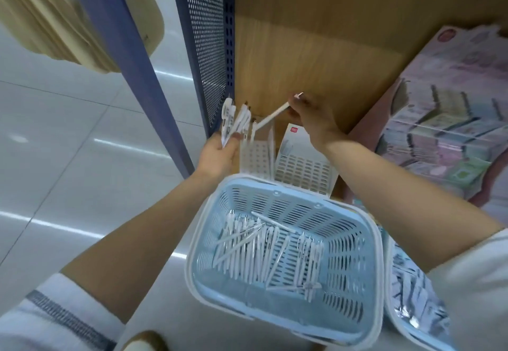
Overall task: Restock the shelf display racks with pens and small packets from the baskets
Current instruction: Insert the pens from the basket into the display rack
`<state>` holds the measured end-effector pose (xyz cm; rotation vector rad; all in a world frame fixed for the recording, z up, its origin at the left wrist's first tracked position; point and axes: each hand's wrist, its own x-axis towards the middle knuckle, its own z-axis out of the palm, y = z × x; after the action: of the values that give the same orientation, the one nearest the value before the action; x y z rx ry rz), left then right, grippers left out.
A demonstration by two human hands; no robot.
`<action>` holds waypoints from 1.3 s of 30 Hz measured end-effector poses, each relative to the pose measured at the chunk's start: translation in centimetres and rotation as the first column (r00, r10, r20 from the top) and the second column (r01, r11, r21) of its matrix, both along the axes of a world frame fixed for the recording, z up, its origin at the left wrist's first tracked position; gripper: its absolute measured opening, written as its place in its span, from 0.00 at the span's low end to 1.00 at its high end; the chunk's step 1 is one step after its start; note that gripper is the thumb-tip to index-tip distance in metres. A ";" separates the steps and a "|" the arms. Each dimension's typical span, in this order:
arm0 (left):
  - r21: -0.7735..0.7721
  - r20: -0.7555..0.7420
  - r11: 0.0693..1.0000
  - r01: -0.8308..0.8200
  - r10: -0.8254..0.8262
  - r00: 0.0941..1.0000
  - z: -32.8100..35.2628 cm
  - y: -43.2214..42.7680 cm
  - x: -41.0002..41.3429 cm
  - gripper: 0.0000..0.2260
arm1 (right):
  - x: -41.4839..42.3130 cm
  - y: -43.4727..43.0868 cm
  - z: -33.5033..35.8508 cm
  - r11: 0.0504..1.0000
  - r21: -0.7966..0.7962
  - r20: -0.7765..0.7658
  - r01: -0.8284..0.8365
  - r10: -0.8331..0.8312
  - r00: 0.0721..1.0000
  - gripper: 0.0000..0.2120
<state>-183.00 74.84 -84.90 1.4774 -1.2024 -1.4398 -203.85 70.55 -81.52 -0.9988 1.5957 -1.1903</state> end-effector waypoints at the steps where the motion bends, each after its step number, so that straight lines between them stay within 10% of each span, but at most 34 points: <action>1: 0.001 -0.009 1.000 -0.001 0.001 1.000 -0.3 0.0 0.0 0.10 | 0.1 -0.6 -0.7 1.000 -0.012 -0.056 -0.011 0.011 0.998 0.08; 13: 0.050 -0.109 0.997 -0.055 0.061 0.992 -2.4 -0.6 -0.8 0.14 | 2.1 -2.1 -6.0 0.989 -0.053 -0.605 -0.139 0.078 0.792 0.06; 34: 0.017 -0.138 0.999 0.040 -0.037 0.990 -3.3 -1.6 -0.1 0.15 | 3.0 -1.4 -7.6 0.986 -0.061 -0.662 -0.153 0.075 0.746 0.07; 39: 0.024 -0.158 0.999 0.044 -0.039 0.987 -3.6 -1.7 0.0 0.11 | 3.4 -1.5 -9.1 0.989 -0.122 -0.800 -0.085 -0.047 0.598 0.07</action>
<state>-183.00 73.13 -88.47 1.3363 -1.1263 -1.5750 -200.49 69.07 -90.62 -1.8324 2.1847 -0.8657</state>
